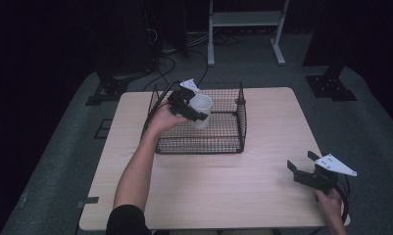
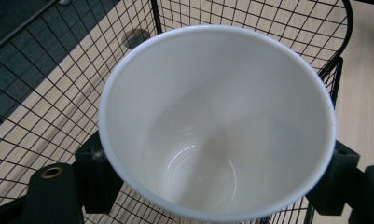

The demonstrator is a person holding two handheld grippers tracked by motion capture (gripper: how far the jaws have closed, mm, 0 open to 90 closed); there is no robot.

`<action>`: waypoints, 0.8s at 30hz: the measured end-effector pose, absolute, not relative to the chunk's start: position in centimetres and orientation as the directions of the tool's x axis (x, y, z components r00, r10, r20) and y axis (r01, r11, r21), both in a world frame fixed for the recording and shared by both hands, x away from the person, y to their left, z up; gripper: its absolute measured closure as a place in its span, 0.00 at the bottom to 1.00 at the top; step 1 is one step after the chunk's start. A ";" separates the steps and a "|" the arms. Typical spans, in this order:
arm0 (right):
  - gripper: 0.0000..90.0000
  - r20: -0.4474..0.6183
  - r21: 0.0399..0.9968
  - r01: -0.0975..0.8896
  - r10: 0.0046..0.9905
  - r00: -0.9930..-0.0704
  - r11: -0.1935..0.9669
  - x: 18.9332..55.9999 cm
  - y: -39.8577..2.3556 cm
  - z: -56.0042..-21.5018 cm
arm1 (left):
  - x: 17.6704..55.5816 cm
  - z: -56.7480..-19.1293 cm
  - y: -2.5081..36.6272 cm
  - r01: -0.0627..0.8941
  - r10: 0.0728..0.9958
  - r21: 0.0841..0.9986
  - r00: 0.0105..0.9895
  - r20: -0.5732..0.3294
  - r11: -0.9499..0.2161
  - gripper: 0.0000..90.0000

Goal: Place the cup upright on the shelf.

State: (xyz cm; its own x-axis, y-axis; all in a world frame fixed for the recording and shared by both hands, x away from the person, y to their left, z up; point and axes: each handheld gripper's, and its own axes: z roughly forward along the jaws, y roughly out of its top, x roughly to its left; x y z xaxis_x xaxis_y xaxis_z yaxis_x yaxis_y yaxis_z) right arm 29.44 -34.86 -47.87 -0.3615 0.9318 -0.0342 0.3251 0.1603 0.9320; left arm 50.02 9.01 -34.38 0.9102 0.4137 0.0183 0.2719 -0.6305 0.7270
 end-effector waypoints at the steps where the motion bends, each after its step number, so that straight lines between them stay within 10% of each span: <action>1: 0.15 -0.034 0.932 0.325 0.932 -0.361 0.160 29.4 -34.9 -47.9 | 50.1 -34.5 9.0 0.273 0.415 0.727 0.910 0.018 -0.630 0.23; 24: 0.15 -0.025 0.932 0.329 0.932 -0.360 0.152 29.5 -34.9 -47.9 | 51.6 -37.2 8.2 0.272 0.409 0.714 0.912 0.022 -0.645 0.23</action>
